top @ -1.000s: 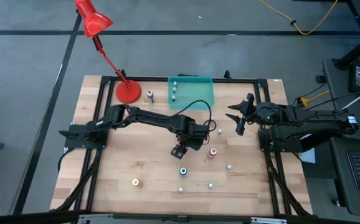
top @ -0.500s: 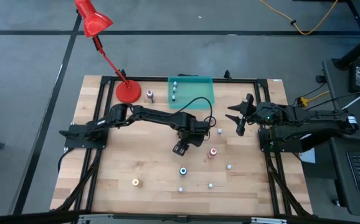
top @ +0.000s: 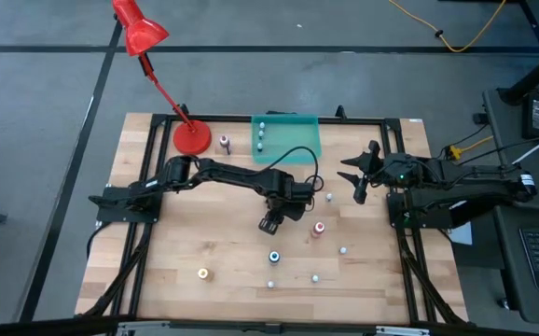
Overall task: Pick & Place food coloring
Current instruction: Put the left small pink food coloring bottle into the green bin
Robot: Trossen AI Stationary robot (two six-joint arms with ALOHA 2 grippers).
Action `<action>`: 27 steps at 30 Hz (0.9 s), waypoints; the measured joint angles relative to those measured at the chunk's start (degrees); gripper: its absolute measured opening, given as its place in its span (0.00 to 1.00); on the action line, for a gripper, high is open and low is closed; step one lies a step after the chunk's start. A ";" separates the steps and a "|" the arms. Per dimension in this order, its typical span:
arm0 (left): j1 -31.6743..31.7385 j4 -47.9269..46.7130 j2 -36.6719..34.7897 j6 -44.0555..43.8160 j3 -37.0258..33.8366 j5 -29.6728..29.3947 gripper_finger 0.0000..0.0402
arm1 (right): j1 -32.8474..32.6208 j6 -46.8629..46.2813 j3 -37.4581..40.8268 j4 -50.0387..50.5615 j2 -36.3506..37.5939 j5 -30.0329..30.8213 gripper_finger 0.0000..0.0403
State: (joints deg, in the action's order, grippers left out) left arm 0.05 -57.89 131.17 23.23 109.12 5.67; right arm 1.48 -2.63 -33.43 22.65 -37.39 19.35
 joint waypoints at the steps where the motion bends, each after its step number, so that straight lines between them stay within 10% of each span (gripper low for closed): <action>1: -0.02 -0.07 0.00 -0.03 0.00 0.00 0.28 | 0.00 0.00 0.00 0.00 0.00 -0.02 0.44; 27: 5.17 -10.11 -18.22 -7.61 17.00 -8.18 0.16 | 0.00 0.09 0.00 -0.04 -0.01 0.00 0.44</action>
State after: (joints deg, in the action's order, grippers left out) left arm 5.22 -68.00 112.95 15.63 126.12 -2.51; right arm 1.48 -2.55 -33.43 22.61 -37.40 19.35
